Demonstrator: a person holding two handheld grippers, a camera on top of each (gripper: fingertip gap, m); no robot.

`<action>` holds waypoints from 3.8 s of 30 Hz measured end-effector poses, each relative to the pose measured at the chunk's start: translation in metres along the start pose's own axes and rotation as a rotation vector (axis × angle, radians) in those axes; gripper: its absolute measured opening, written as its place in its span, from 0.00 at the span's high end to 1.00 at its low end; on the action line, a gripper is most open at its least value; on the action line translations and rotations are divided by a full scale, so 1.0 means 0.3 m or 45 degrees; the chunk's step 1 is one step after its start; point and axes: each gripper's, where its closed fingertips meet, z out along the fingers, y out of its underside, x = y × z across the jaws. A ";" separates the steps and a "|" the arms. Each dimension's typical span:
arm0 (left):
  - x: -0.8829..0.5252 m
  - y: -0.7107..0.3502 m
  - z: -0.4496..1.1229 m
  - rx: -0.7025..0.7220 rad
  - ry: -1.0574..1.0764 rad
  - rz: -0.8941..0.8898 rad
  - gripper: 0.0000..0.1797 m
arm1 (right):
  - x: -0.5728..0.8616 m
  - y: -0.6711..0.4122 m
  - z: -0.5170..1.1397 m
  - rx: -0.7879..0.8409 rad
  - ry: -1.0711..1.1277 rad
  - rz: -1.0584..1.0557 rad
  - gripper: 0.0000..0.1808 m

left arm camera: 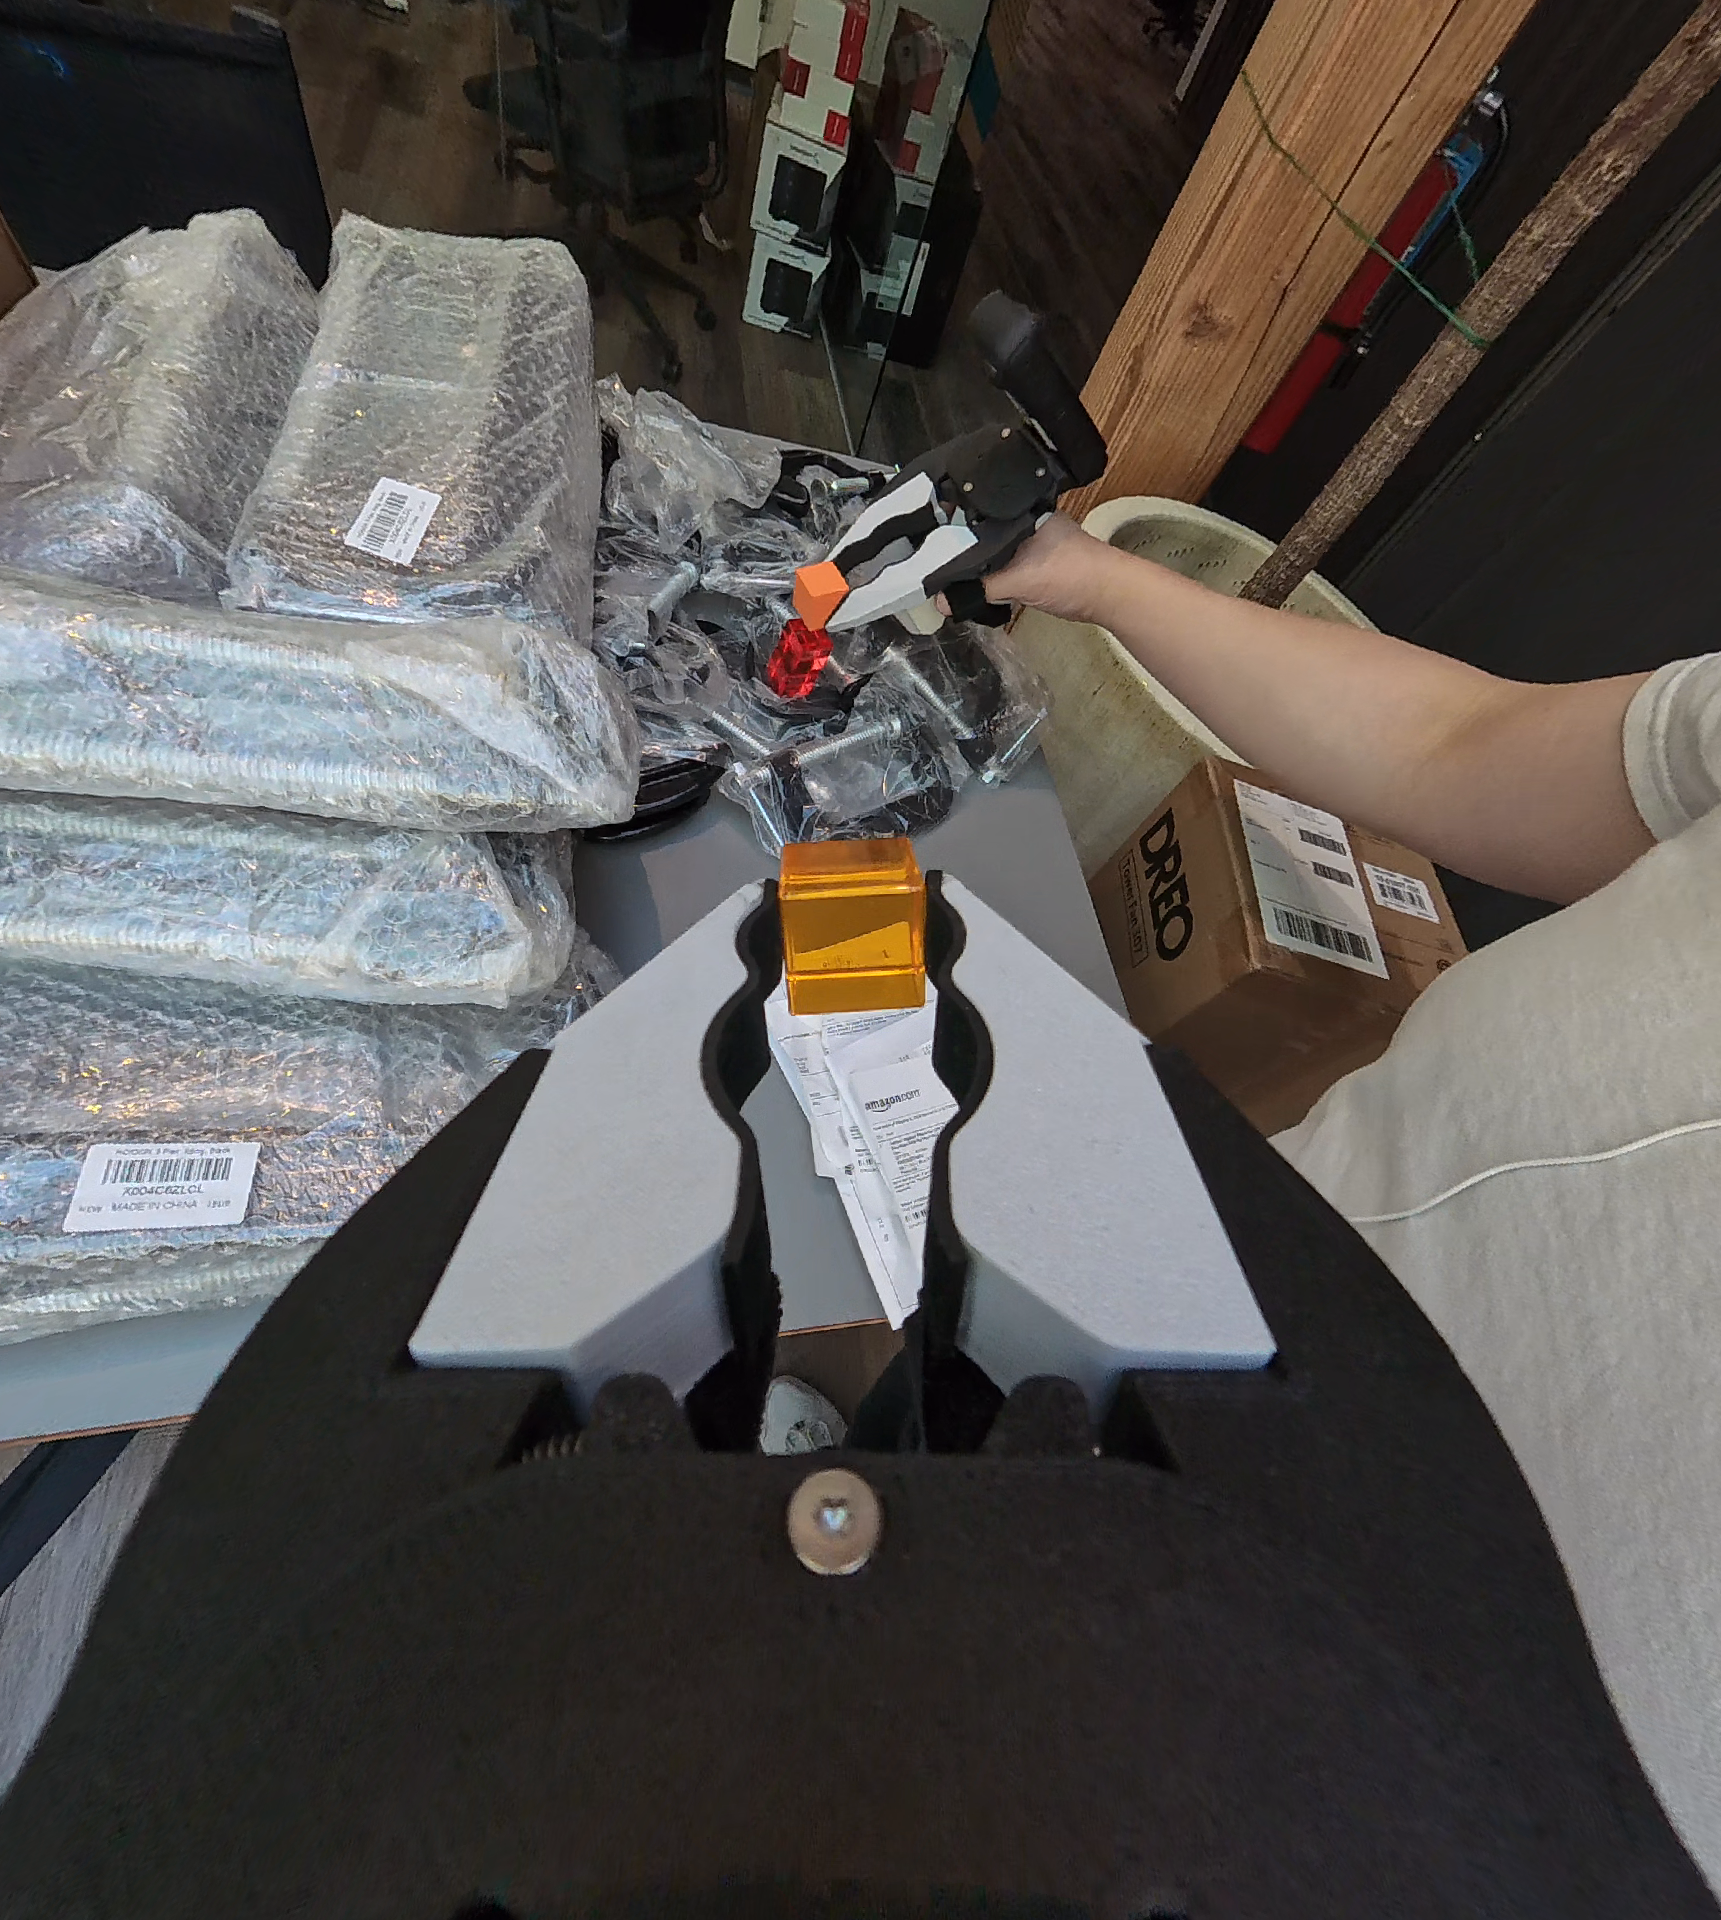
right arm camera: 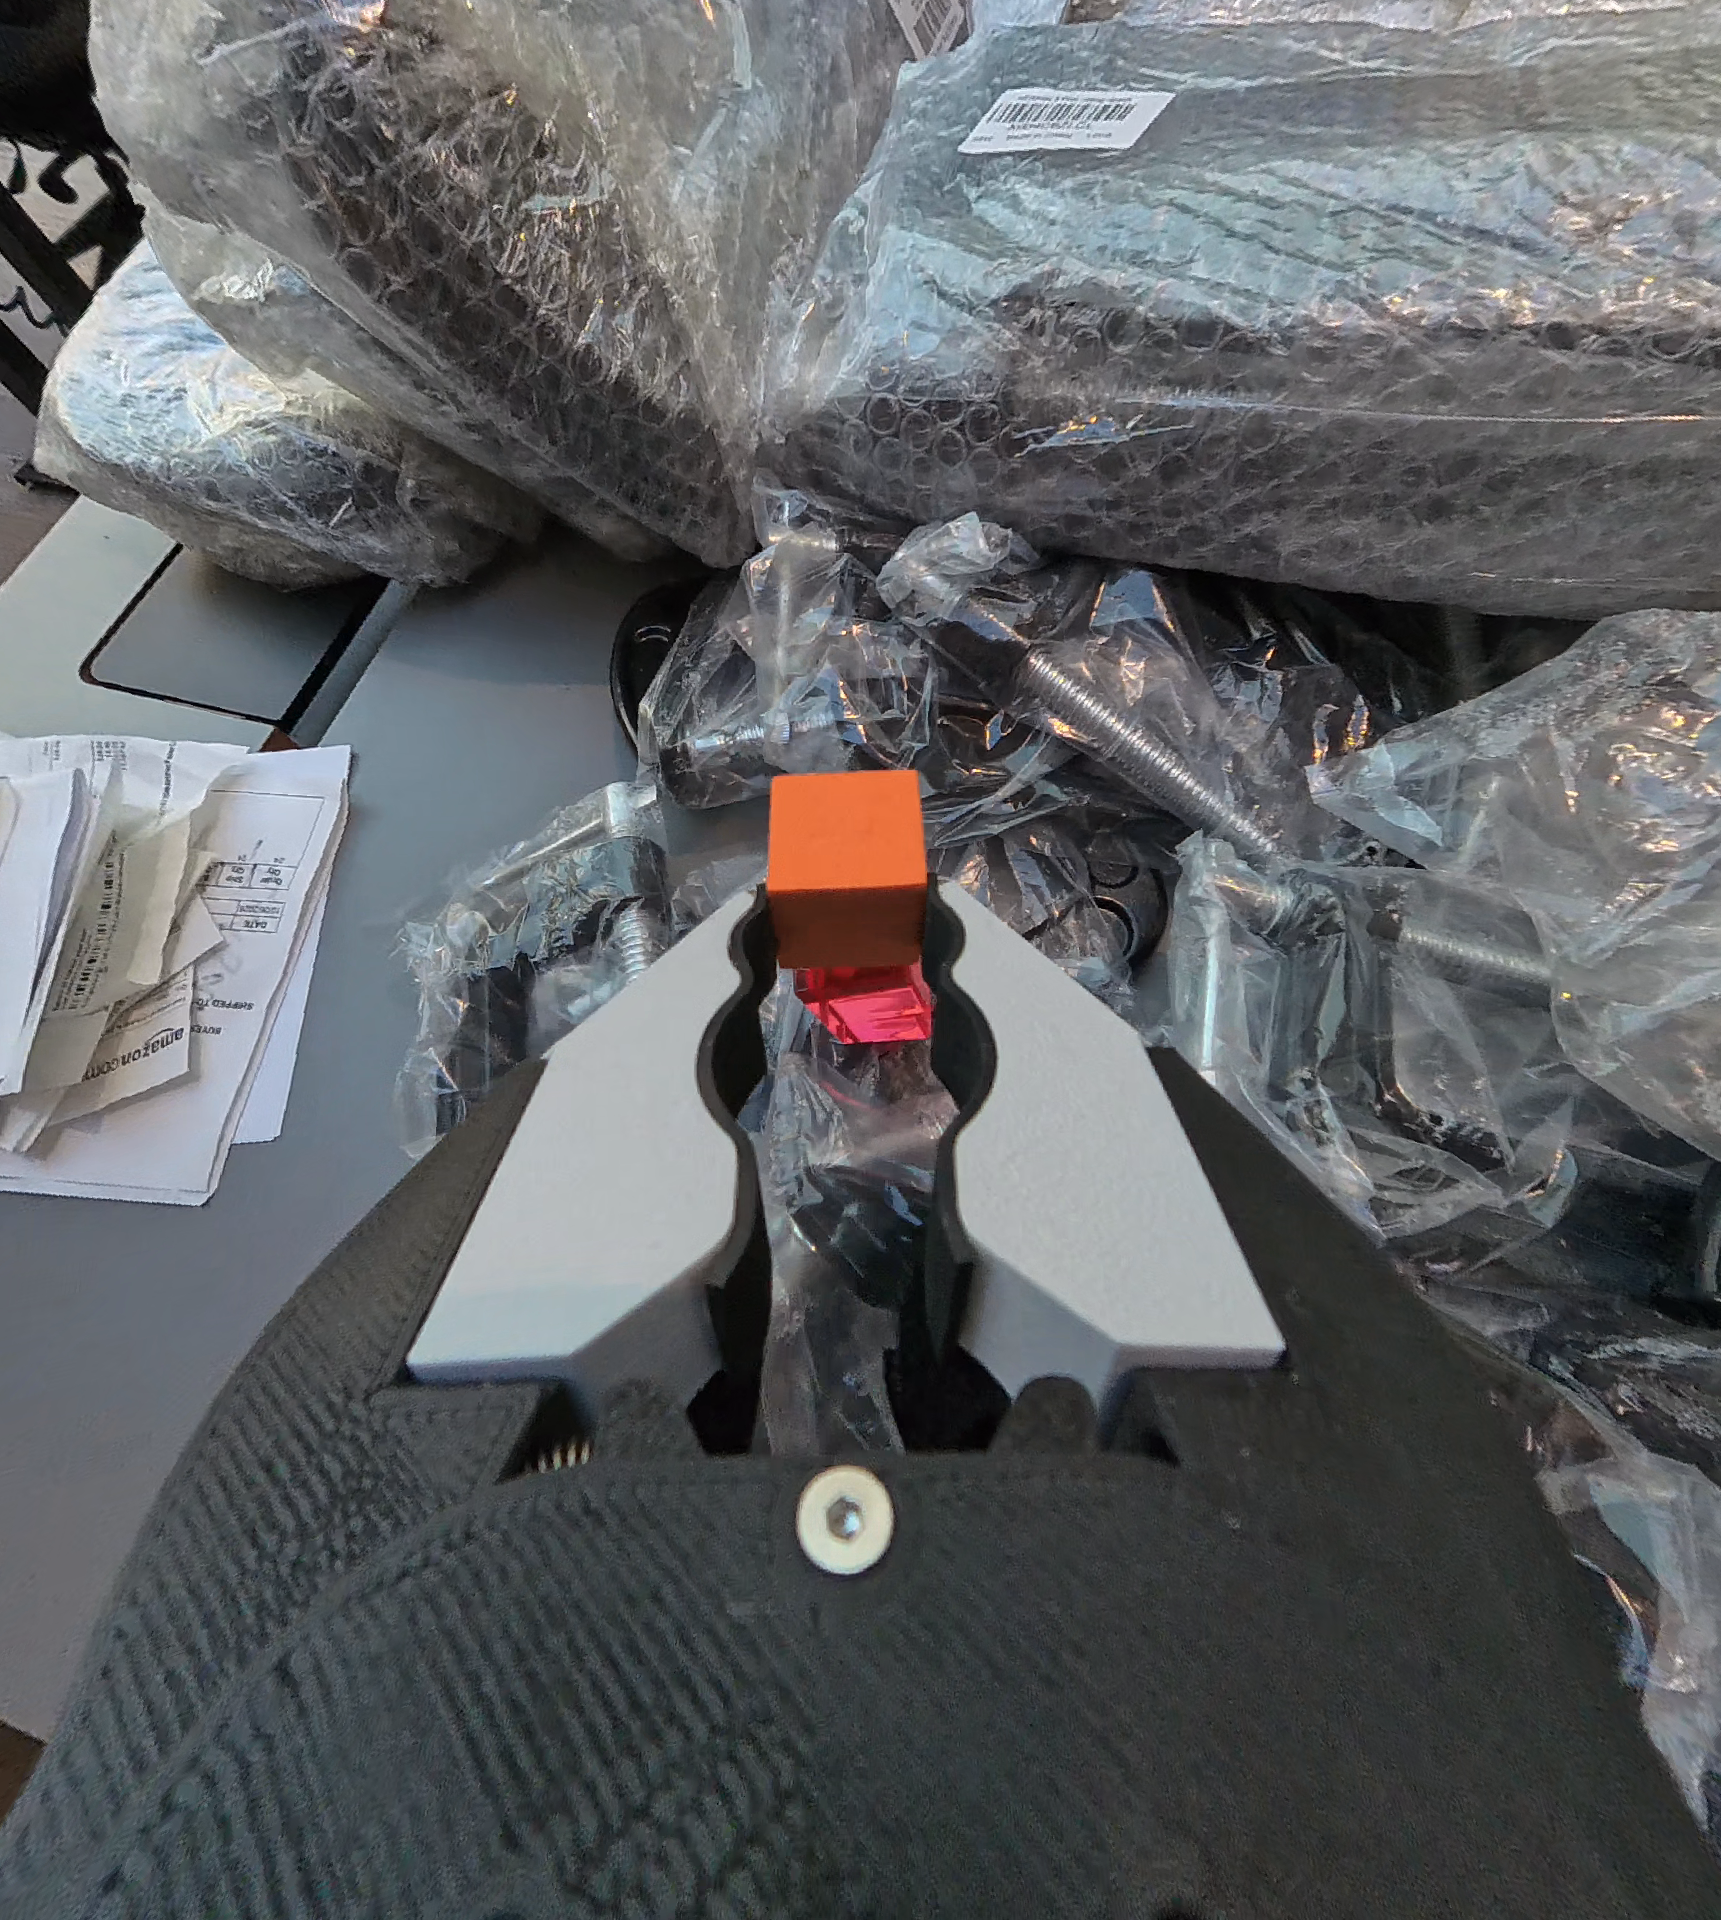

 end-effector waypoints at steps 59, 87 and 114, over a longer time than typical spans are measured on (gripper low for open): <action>0.106 0.029 0.289 -0.028 0.540 -0.469 0.67 | -0.326 -0.359 -0.188 -0.302 0.157 -0.270 0.87; 0.016 0.173 0.163 -0.062 0.361 -0.556 0.72 | -0.002 -0.034 -0.063 -1.452 0.257 -0.167 0.86; 0.021 0.185 0.182 -0.061 0.398 -0.592 0.75 | -0.006 -0.027 -0.040 -1.453 0.215 -0.272 0.86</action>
